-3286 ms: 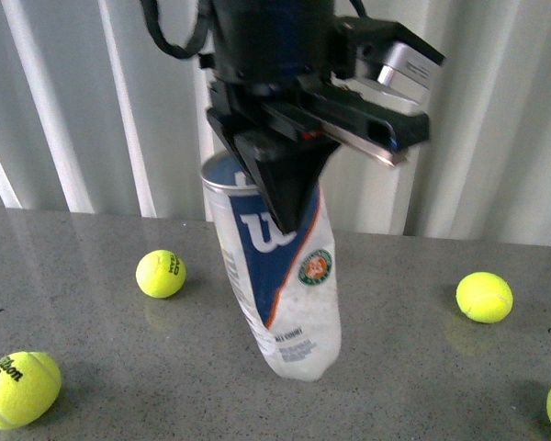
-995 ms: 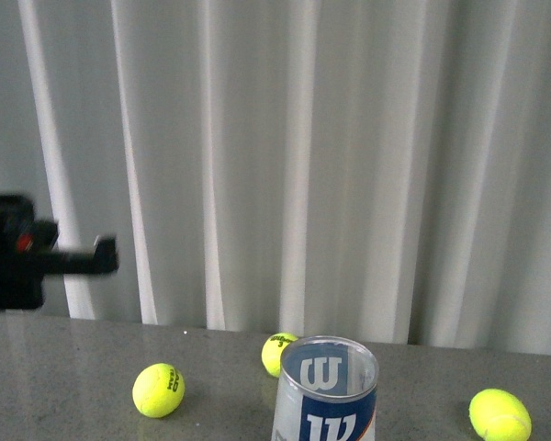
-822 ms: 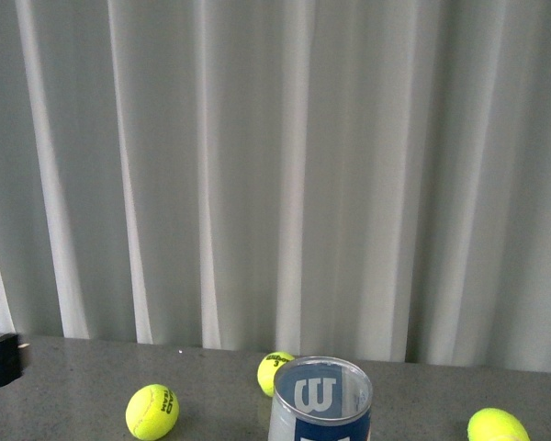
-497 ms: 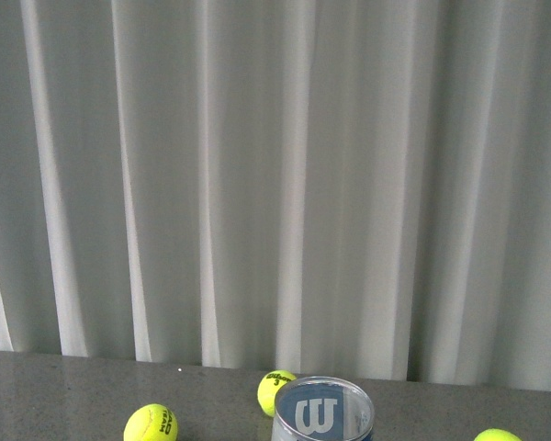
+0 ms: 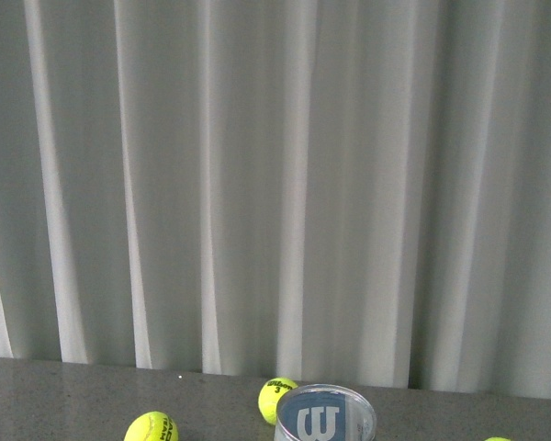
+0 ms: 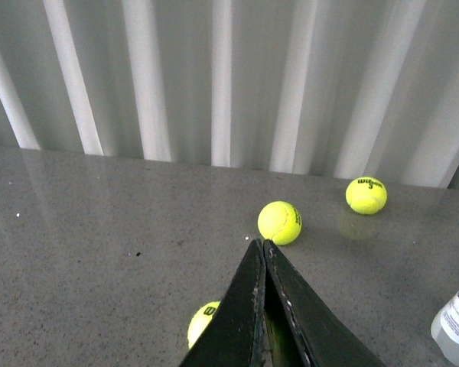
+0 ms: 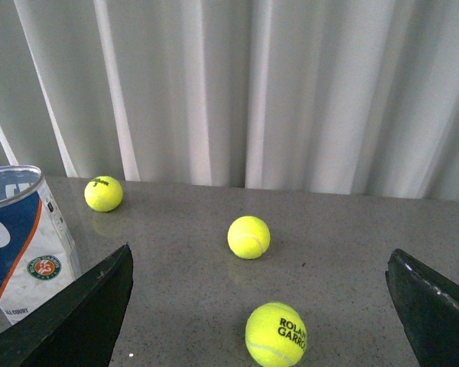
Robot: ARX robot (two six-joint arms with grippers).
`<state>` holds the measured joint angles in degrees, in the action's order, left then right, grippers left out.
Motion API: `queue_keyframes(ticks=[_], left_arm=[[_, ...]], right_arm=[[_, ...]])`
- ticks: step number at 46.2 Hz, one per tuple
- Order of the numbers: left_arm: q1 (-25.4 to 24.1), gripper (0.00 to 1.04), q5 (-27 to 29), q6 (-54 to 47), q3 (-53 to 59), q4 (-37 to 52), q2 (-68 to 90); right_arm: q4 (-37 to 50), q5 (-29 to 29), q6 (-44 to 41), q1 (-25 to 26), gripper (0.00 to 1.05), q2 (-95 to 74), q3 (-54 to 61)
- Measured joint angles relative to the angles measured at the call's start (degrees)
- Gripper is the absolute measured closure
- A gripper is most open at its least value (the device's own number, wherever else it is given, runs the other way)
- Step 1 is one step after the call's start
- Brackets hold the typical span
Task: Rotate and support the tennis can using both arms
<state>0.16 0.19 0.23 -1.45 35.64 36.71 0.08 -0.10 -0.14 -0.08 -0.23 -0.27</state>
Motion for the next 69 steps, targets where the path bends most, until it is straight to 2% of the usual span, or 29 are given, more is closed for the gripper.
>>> queue_keyframes(ticks=[22, 50, 55, 69], left_arm=[[-0.1, 1.01, 0.0, 0.0, 0.1, -14.7, -16.0], [-0.1, 1.01, 0.0, 0.0, 0.1, -25.7, -27.0], [-0.1, 1.01, -0.2, 0.0, 0.0, -34.8, -34.2], [-0.1, 1.01, -0.2, 0.0, 0.0, -35.6, -36.5]], right_arm=[[0.0, 0.0, 0.0, 0.0, 0.07, 0.0, 0.0], [0.0, 0.0, 0.0, 0.0, 0.07, 0.0, 0.0], [0.0, 0.0, 0.0, 0.0, 0.07, 0.0, 0.0], [0.0, 0.0, 0.0, 0.0, 0.07, 0.0, 0.0]])
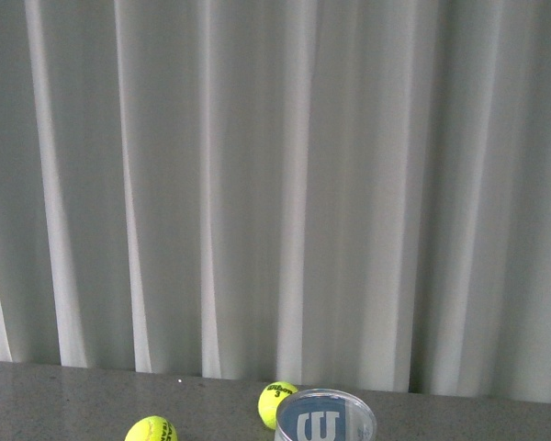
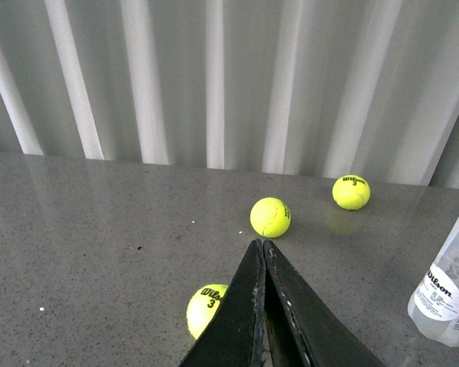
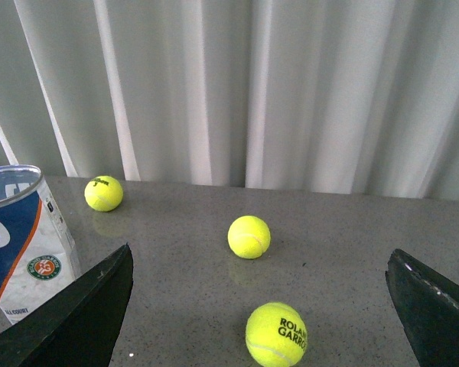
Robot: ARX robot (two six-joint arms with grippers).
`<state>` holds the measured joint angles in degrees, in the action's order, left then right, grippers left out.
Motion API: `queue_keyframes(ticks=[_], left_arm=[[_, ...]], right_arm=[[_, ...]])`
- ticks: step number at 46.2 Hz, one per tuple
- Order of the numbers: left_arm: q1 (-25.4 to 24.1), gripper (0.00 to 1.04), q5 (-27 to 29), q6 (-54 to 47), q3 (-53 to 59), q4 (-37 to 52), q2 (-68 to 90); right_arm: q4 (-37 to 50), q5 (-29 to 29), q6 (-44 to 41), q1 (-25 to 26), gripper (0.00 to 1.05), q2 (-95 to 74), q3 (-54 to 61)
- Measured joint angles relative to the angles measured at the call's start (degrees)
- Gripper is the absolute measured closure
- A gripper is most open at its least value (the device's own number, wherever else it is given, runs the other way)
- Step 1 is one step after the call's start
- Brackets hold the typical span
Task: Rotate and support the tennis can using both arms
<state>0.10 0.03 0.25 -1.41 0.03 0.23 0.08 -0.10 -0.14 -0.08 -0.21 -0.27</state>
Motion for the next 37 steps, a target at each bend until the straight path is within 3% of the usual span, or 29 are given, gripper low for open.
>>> queue_keyframes(ticks=[12, 21, 32, 37], left_arm=[[0.0, 1.00, 0.0, 0.0, 0.0, 0.0, 0.0], [0.0, 0.67, 0.0, 0.0, 0.0, 0.0, 0.0], [0.0, 0.15, 0.0, 0.0, 0.0, 0.0, 0.0], [0.0, 0.06, 0.0, 0.0, 0.0, 0.0, 0.0]], right_arm=[[0.0, 0.0, 0.0, 0.0, 0.07, 0.0, 0.0], [0.0, 0.0, 0.0, 0.0, 0.07, 0.0, 0.0], [0.0, 0.0, 0.0, 0.0, 0.07, 0.0, 0.0], [0.0, 0.0, 0.0, 0.0, 0.07, 0.0, 0.0]])
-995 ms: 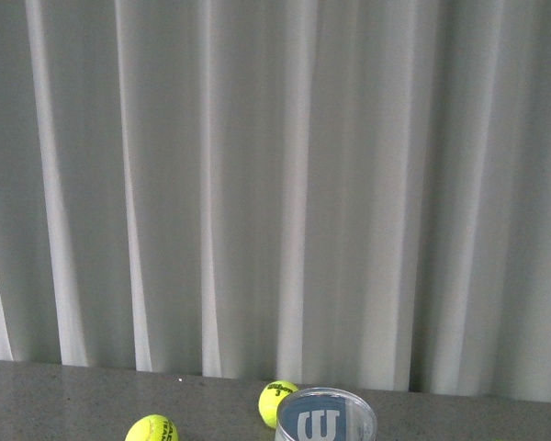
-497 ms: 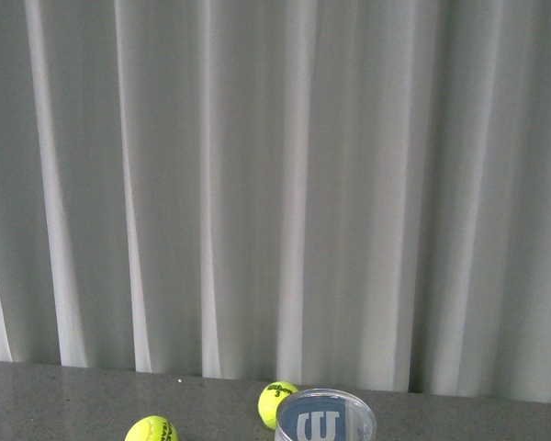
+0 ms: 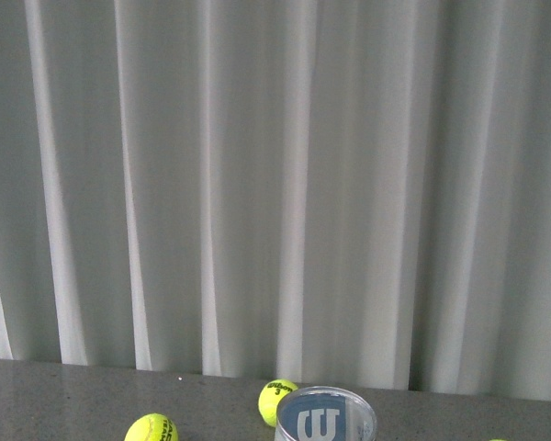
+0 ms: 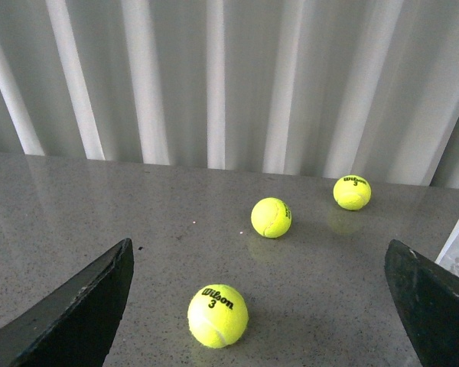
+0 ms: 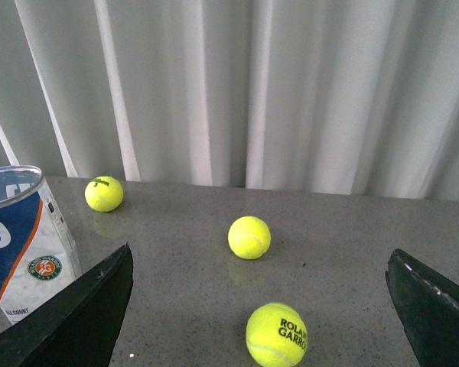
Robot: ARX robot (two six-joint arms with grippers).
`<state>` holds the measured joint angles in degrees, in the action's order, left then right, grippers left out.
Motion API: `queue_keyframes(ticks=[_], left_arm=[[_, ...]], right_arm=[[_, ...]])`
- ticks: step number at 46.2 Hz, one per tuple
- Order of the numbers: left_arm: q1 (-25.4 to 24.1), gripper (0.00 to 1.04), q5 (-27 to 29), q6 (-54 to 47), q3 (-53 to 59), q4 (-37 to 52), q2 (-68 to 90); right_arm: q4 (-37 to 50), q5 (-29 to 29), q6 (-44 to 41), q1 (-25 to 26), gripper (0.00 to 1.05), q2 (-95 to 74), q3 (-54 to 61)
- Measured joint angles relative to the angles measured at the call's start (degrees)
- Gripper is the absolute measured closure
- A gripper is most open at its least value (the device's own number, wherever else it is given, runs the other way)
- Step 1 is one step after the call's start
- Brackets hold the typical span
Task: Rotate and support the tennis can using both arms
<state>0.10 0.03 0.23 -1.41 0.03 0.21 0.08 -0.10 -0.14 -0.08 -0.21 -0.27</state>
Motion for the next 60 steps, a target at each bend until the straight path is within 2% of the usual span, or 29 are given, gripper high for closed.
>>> queue_keyframes(ticks=[60], left_arm=[[0.0, 0.07, 0.0, 0.0, 0.0, 0.0, 0.0]], right_arm=[[0.0, 0.0, 0.0, 0.0, 0.07, 0.0, 0.0]])
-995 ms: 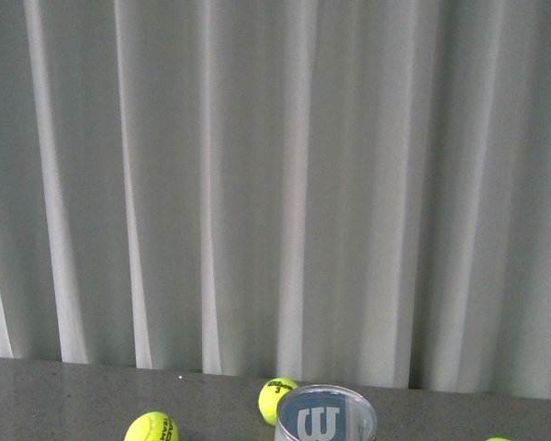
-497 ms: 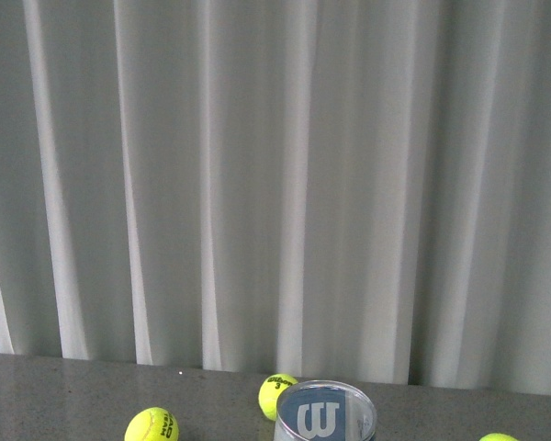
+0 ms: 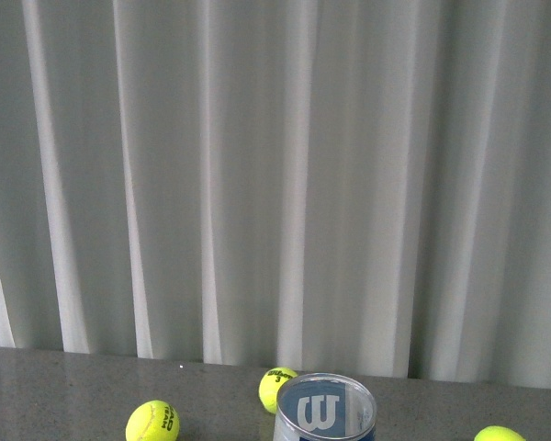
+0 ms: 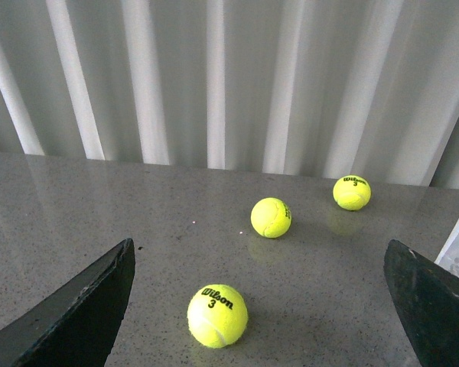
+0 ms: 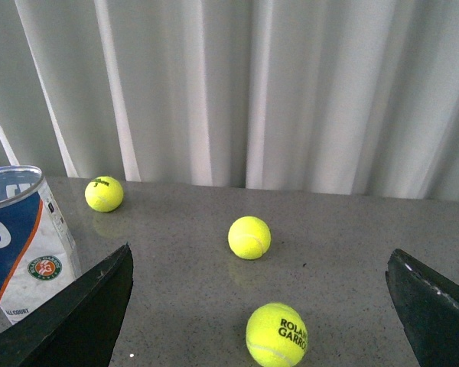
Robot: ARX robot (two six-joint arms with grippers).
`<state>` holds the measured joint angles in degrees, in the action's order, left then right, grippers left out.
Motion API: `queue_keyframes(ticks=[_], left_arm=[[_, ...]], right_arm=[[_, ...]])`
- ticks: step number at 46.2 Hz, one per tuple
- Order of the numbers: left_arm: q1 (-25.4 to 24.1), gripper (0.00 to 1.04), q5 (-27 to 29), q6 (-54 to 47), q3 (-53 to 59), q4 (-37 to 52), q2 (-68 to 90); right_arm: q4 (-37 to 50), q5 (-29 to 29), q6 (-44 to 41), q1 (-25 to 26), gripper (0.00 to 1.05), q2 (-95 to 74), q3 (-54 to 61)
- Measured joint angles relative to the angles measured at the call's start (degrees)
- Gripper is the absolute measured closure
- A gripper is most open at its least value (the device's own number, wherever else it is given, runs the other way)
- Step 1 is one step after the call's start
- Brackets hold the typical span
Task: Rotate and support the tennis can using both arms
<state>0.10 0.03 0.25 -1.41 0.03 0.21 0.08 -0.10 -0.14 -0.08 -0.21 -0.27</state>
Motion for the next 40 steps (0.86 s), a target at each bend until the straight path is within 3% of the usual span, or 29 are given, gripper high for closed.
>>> queue_keyframes(ticks=[40], left_arm=[[0.0, 0.07, 0.0, 0.0, 0.0, 0.0, 0.0]], right_arm=[[0.0, 0.0, 0.0, 0.0, 0.07, 0.0, 0.0]])
